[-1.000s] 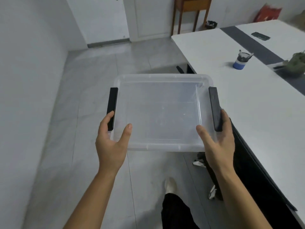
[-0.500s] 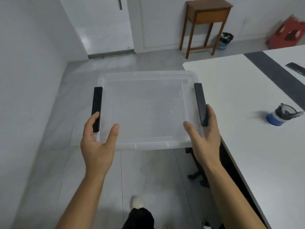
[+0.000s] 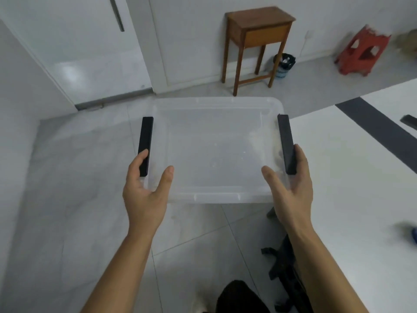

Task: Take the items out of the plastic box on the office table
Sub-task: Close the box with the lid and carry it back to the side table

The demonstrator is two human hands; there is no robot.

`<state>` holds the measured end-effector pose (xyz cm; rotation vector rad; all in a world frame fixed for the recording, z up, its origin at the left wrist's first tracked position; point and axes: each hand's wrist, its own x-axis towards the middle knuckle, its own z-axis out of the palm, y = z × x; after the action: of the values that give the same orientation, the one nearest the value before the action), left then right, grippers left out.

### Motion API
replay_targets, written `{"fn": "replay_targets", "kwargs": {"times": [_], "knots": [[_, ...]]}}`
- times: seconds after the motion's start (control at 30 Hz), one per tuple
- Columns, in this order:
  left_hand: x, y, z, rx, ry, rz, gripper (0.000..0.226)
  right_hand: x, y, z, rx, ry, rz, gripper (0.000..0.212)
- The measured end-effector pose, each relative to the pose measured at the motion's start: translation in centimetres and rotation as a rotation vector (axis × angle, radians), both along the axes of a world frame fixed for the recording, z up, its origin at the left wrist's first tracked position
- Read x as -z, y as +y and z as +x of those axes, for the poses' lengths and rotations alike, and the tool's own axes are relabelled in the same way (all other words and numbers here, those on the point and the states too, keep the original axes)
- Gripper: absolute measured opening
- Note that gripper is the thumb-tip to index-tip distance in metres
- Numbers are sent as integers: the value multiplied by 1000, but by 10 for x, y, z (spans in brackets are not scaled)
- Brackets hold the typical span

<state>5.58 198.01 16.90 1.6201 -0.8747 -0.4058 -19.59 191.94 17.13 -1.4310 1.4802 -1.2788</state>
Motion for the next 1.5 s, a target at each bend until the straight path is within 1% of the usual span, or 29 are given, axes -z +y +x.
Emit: {"fn": "replay_targets", "kwargs": {"times": [0.13,0.27,0.37,0.47,0.67,0.8,0.97,1.1,1.27,1.37,1.5], "knots": [[4,-117,22,91,-15,7,60,7,-93,17,104,-7,-4,82],[17,-242,40,140,-49,18,60,28,-204,37,153,-25,-8,76],[16,-329,55,128,-63,35,60,33,-293,55,164,-54,5,77],[4,-413,79,96,-81,31,60,25,-384,80,131,-96,10,80],[-13,-570,128,64,-56,19,59,2,-552,126,91,-101,-8,79],[-3,-687,149,98,-41,-5,57,8,-662,149,110,-96,-18,80],[15,-849,168,191,-25,3,58,23,-798,167,221,-91,10,79],[3,-978,153,317,-25,9,58,12,-891,153,358,-71,15,80],[-1,-1109,96,498,-59,19,57,13,-975,108,587,-86,20,76],[16,-1190,61,551,-71,29,56,29,-1044,77,631,-86,25,76],[35,-1293,15,518,-67,51,55,47,-1155,29,620,-114,43,74]]}}
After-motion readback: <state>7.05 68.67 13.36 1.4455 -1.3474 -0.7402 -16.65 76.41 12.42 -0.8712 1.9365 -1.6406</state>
